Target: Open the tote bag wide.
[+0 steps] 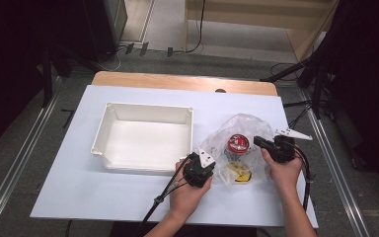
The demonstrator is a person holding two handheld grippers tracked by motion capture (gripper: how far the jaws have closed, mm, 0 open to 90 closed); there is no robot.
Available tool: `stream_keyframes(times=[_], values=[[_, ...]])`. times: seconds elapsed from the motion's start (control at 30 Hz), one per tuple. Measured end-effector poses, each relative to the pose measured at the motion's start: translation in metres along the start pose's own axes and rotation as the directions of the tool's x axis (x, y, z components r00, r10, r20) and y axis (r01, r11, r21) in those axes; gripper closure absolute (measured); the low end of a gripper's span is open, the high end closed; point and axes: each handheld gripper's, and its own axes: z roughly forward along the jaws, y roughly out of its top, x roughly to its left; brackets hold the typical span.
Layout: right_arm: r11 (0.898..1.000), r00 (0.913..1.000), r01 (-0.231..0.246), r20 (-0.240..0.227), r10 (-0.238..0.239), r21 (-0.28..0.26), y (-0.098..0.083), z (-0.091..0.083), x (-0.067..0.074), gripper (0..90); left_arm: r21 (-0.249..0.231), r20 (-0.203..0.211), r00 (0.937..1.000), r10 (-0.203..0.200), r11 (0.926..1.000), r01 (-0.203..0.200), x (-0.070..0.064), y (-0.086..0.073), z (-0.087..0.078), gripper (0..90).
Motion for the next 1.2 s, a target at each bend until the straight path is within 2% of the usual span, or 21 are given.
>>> stream_keyframes(times=[0.03,0.1,0.23,0.33,0.47,0.53,0.63,0.67,0.73,0.8,0.87,0.9,0.97,1.0,1.13,1.2], values=[[1.0,1.0,0.007,-0.001,-0.007,-0.02,-0.003,-0.006,0.004,84.6,-0.004,0.002,1.0,-0.001,1.0,0.001,0.0,0.0,0.0,86.0],[0.999,0.9997,-0.009,-0.022,0.008,-0.037,-0.01,-0.013,0.009,84.0,-0.009,-0.002,0.9999,0.012,0.9999,-0.012,-0.001,-0.001,-0.001,85.5],[0.999,0.9984,0.034,-0.045,-0.035,-0.004,-0.027,-0.012,0.021,82.0,-0.005,-0.003,0.9999,0.015,0.9999,-0.015,-0.002,0.0,0.0,84.9],[0.997,0.9978,0.063,-0.023,-0.062,0.048,-0.036,-0.003,0.023,82.1,-0.002,-0.007,0.9998,0.02,0.9998,-0.02,-0.002,0.0,0.0,84.7],[0.993,0.9962,0.084,0.015,-0.085,0.085,-0.042,-0.001,0.018,84.0,-0.006,-0.001,0.9999,0.012,0.9999,-0.012,-0.001,-0.001,-0.001,83.6],[0.988,0.9919,0.099,0.069,-0.107,0.118,-0.043,-0.003,0.015,85.1,-0.011,0.007,1.0,0.001,0.9999,-0.001,0.001,-0.001,-0.001,82.8],[0.994,0.9955,0.042,0.081,-0.05,0.105,-0.043,-0.01,0.012,85.0,-0.017,0.011,0.9999,-0.001,0.9999,0.001,0.001,-0.001,-0.002,82.7],[0.996,0.9957,0.039,0.081,-0.045,0.084,-0.041,-0.014,0.013,84.9,-0.018,0.009,1.0,-0.002,0.9998,0.002,0.001,-0.001,-0.002,82.8],[1.0,0.9984,0.025,0.05,-0.026,0.017,-0.034,-0.022,0.019,84.2,-0.02,0.01,0.9999,-0.003,0.9998,0.003,0.001,-0.001,-0.002,83.2],[0.999,0.9992,0.008,0.04,-0.007,-0.042,-0.026,-0.026,0.024,83.2,-0.018,0.01,0.9999,-0.002,0.9998,0.002,0.001,-0.001,-0.002,83.6],[0.997,0.9976,-0.023,0.063,0.027,-0.073,-0.023,-0.023,0.025,82.9,-0.016,0.011,0.9999,0.0,0.9999,0.0,0.001,-0.001,-0.002,83.8],[0.996,0.9962,-0.053,0.064,0.058,-0.076,-0.023,-0.019,0.024,83.0,-0.015,0.011,0.9999,0.0,0.9999,0.0,0.001,-0.001,-0.001,83.8],[0.994,0.9935,-0.099,0.052,0.102,-0.054,-0.025,-0.01,0.022,83.0,-0.013,0.01,0.9999,0.001,0.9999,0.0,0.001,-0.001,-0.001,83.9],[0.994,0.9932,-0.103,0.05,0.105,-0.04,-0.027,-0.006,0.022,83.2,-0.012,0.012,0.9999,-0.001,0.9999,0.001,0.001,-0.001,-0.002,84.0],[0.994,0.9933,-0.099,0.065,0.096,0.045,-0.035,0.008,0.028,84.7,-0.009,0.012,0.9999,-0.003,1.0,0.003,0.001,-0.001,-0.001,84.1],[0.993,0.9945,-0.071,0.084,0.064,0.093,-0.04,0.012,0.03,85.0,-0.001,0.01,0.9999,0.002,1.0,-0.002,0.0,0.0,0.0,84.2]])
